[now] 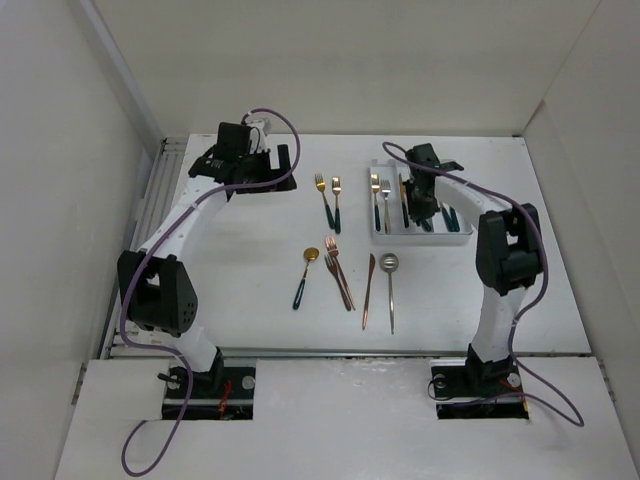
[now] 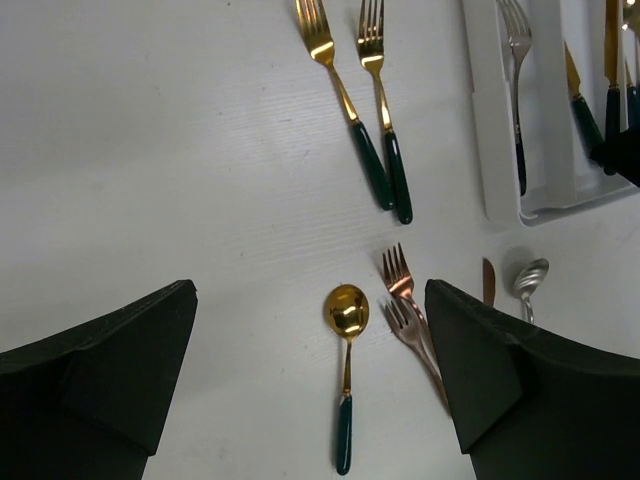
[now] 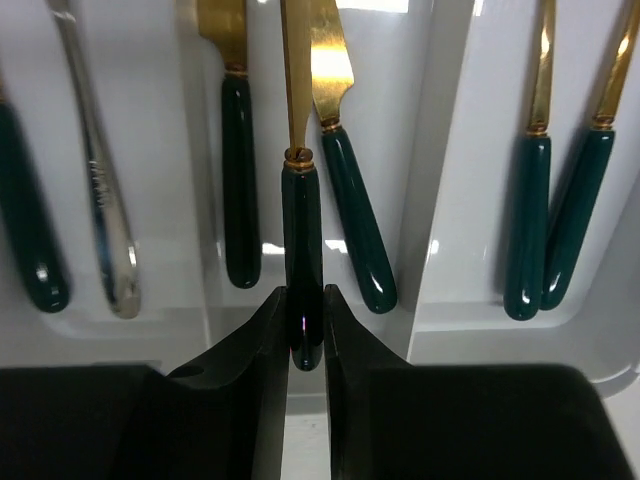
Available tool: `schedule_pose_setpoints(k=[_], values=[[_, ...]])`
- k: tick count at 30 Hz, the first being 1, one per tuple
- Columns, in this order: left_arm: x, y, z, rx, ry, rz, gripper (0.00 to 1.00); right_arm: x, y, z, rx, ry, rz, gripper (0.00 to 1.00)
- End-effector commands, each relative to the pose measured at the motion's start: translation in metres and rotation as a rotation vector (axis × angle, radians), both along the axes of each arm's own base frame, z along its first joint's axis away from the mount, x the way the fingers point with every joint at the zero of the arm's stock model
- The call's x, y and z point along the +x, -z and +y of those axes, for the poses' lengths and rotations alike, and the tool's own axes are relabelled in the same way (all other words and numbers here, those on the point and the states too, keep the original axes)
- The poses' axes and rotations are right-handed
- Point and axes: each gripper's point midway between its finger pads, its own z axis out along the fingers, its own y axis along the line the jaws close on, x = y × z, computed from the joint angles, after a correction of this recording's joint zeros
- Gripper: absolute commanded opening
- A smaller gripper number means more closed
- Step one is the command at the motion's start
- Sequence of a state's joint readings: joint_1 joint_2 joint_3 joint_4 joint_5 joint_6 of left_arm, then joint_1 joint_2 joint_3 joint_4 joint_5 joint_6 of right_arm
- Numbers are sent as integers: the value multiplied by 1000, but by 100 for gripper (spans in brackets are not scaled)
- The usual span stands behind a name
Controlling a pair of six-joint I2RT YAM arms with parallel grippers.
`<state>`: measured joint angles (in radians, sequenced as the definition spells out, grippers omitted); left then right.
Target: Sort the eating utensils into containers
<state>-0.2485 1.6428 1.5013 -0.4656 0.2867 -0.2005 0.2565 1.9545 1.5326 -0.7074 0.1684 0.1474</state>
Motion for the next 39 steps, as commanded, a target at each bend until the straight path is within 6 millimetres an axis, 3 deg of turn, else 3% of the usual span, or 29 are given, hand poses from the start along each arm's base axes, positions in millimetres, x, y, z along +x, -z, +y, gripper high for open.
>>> schedule_pose_setpoints(k=[1, 7, 10, 12, 15, 17, 20, 22, 24, 25, 26, 27, 28, 31, 33, 34, 37, 38, 39], values=[[-3, -6, 5, -2, -15, -15, 97, 13, -15, -6, -65, -12, -40, 0], [-7, -6, 18, 9, -39, -22, 97, 21, -12, -14, -105, 37, -69, 0], [-11, -2, 21, 6, -41, -10, 97, 19, -7, -16, -118, 40, -54, 14], [-10, -2, 24, 0, -56, -6, 97, 19, -7, -15, -114, 28, -51, 29], [-8, 3, 33, 21, -87, -2, 97, 18, -29, -17, -110, 36, -98, 46], [-6, 3, 38, 40, -108, -6, 96, 18, -43, -17, -101, 38, -131, 52], [-2, 2, 48, 83, -156, -17, 96, 22, -81, -15, -62, 62, -227, 53], [0, 0, 56, 112, -189, -24, 96, 16, -117, -13, -13, 78, -299, 53], [0, -4, 60, 125, -208, -38, 96, -2, -119, -5, 55, 59, -282, 55], [0, -7, 63, 131, -218, -49, 96, -15, -129, 0, 106, 50, -290, 60], [0, -12, 68, 148, -243, -65, 96, -26, -122, 11, 157, 33, -262, 62], [3, -14, 71, 156, -257, -79, 96, -48, -97, 16, 163, 35, -182, 62], [3, -18, 78, 164, -281, -91, 96, -63, -89, 22, 192, 69, -147, 62], [3, -17, 94, 205, -338, -97, 97, -114, -36, 46, 174, 42, 6, 65], [0, -20, 96, 208, -347, -110, 97, -142, -17, 72, 174, 16, 54, 84], [0, -20, 96, 208, -347, -111, 97, -155, -6, 81, 178, 19, 80, 87], [-7, -28, 94, 187, -335, -132, 97, -176, 9, 101, 154, -13, 93, 87], [-7, -24, 94, 187, -335, -131, 97, -178, 14, 101, 153, 2, 103, 87], [-10, -34, 92, 171, -328, -154, 99, -179, 16, 105, 163, 0, 97, 85]])
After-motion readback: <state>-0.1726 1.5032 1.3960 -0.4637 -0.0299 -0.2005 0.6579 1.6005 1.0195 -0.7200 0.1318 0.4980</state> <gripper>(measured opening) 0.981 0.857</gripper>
